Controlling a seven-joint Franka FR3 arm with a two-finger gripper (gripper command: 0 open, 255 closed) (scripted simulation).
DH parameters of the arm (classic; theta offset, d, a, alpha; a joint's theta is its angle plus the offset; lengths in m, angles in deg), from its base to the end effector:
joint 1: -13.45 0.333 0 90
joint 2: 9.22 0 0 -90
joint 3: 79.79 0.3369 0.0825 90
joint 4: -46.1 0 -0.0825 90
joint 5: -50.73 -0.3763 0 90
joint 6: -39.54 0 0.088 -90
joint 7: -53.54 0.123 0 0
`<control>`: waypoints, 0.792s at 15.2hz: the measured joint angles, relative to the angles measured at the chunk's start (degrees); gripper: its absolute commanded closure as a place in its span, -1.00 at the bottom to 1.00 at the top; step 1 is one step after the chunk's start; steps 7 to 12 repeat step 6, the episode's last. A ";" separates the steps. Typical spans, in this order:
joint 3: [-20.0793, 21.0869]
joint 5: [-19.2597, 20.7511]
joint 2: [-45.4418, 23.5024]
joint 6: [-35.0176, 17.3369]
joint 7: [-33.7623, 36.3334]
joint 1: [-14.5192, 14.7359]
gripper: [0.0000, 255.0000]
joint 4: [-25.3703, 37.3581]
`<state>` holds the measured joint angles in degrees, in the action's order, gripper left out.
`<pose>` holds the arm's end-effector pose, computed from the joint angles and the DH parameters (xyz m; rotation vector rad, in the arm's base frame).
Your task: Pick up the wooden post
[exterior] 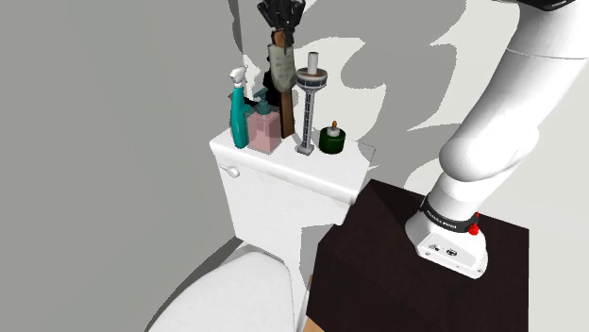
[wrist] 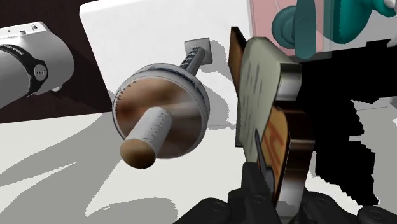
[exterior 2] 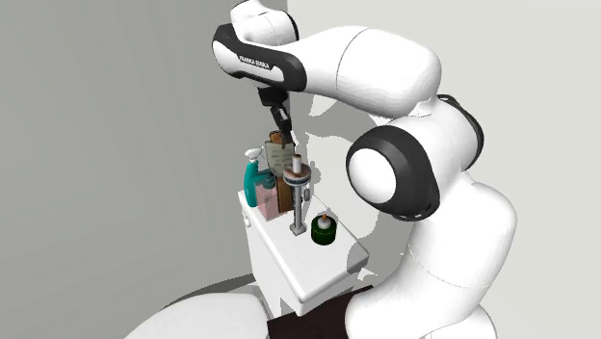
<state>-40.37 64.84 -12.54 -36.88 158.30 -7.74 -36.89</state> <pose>0.5209 0.1230 0.6446 2.0742 -2.0253 0.1540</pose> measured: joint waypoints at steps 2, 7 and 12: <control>0.22 0.51 -0.73 1.90 0.04 0.36 1.00 2.42; 0.66 1.89 -2.64 5.51 0.16 1.26 1.00 7.38; 0.66 1.89 -2.64 5.51 0.16 1.26 1.00 7.38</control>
